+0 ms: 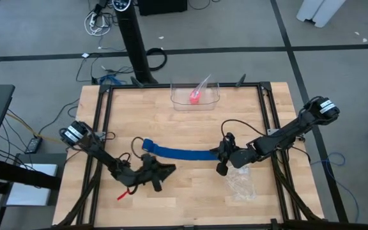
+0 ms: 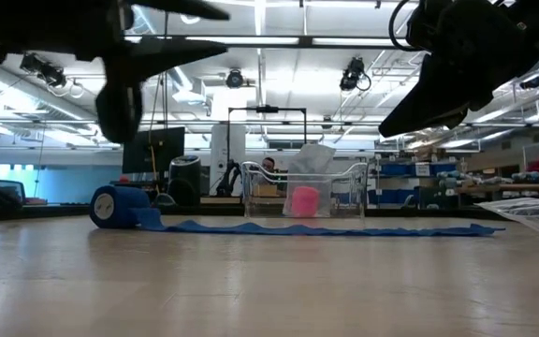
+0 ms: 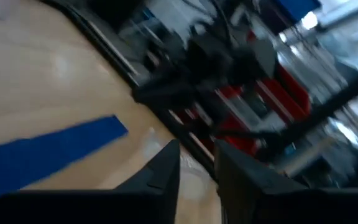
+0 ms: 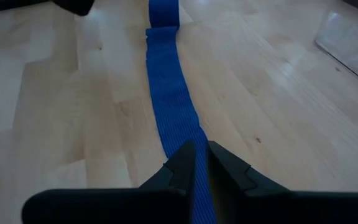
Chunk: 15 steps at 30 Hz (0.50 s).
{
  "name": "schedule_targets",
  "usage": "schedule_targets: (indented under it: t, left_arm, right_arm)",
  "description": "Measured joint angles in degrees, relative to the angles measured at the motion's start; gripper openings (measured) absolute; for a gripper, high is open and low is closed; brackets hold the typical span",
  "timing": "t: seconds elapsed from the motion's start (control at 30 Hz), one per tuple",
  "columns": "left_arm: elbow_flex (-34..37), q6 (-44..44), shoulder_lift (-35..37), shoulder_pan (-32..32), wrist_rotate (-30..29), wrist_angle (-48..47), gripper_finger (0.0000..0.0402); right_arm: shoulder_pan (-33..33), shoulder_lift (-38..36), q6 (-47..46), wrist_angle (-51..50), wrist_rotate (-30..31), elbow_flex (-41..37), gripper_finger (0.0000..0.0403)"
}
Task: Roll bandage
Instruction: Roll the blue bandage
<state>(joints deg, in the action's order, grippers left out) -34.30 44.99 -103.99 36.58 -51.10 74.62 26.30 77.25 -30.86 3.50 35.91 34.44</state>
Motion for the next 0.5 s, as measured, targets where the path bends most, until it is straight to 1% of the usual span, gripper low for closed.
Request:
schedule_targets:
  t: [0.1, 0.17, 0.2, 0.27, 0.33, 0.43, 0.5]
  left_arm:
    - [-2.4, -2.4, 0.0, -1.8, 7.8, -2.5, 0.014]
    - [-3.9, -5.4, 0.0, -3.0, 13.5, -3.2, 0.0149]
    - [-4.5, -6.8, 0.0, -3.4, 14.6, -3.2, 0.015]
    - [-4.8, -9.1, 1.0, -3.7, 14.4, -3.5, 0.0142]
    - [-3.9, -10.5, 2.7, -3.7, 11.3, -4.9, 0.0122]
    - [-0.2, -10.8, 6.6, -2.8, 6.4, -11.0, 0.0077]
    - [3.0, -8.0, 10.0, -1.7, 3.1, -15.7, 0.0042]
  right_arm:
    - [0.0, 0.0, 0.0, 0.1, 0.0, 0.0, 0.0041]
    - [0.0, 0.0, 0.0, 0.1, 0.0, 0.0, 0.0041]
    - [0.0, 0.0, 0.0, 0.1, 0.0, 0.0, 0.0041]
    - [0.0, 0.0, 0.0, 0.1, 0.0, 0.0, 0.0041]
    - [0.1, 0.0, 0.0, 0.2, -0.1, 0.0, 0.0041]
    - [0.2, 0.0, 0.1, 0.3, -0.1, 0.0, 0.0041]
    - [0.3, 0.0, 0.2, 0.4, -0.1, 0.0, 0.0041]
